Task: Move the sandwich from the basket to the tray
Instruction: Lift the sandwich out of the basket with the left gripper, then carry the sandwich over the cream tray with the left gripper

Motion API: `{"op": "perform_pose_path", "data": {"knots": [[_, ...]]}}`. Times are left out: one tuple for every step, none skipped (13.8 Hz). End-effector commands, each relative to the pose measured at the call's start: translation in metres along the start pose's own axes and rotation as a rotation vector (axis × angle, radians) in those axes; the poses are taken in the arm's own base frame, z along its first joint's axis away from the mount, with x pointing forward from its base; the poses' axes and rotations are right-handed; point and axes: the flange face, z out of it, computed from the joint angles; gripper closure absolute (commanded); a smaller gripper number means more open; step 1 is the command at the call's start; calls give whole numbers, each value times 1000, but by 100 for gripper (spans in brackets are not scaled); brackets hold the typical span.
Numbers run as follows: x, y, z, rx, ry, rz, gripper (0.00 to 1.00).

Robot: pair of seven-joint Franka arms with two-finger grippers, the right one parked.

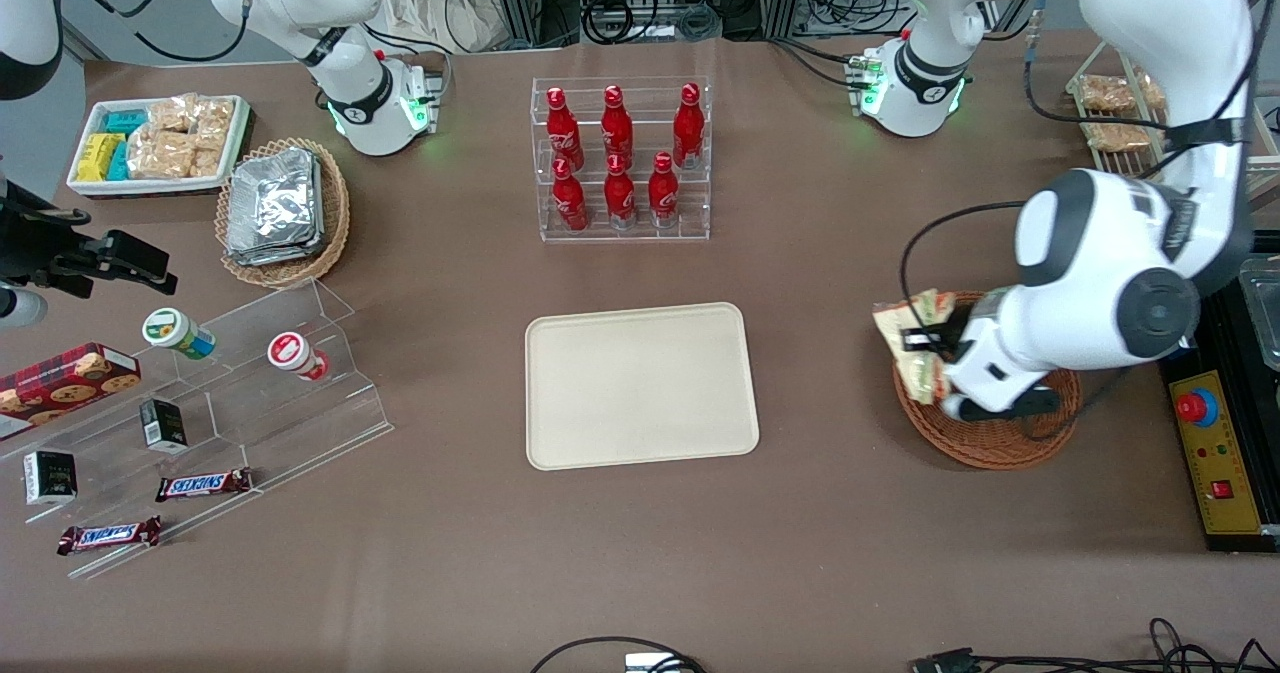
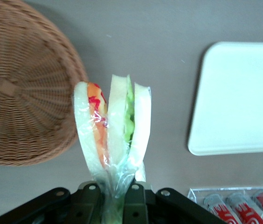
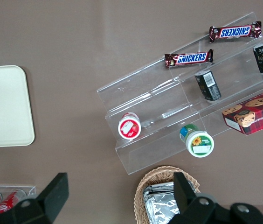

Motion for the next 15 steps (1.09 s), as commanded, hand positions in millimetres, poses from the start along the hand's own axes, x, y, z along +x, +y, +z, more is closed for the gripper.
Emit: {"op": "perform_pose_path", "data": {"knots": [[12,25,13,-20,-32,72,84],[13,36,27,-24,-61,91,83],[12,49,37,-32,-75,111,82],[11,62,45,-43,-86,124,82],[12,72,50,-55,-95,130,82],[12,82,55,-63,-104,121,82],[10,95,60,-72,-114,120,82],[7,108,63,-79,-121,121,82],[0,128,68,-69,-124,141,82],[-5,141,72,-60,-125,151,82],[-4,149,86,-55,-135,145,82],[-2,154,94,-44,-116,131,82],[-4,165,107,-26,-112,126,82],[-5,173,117,-20,-107,119,82],[-5,182,127,-20,-95,125,82]]}}
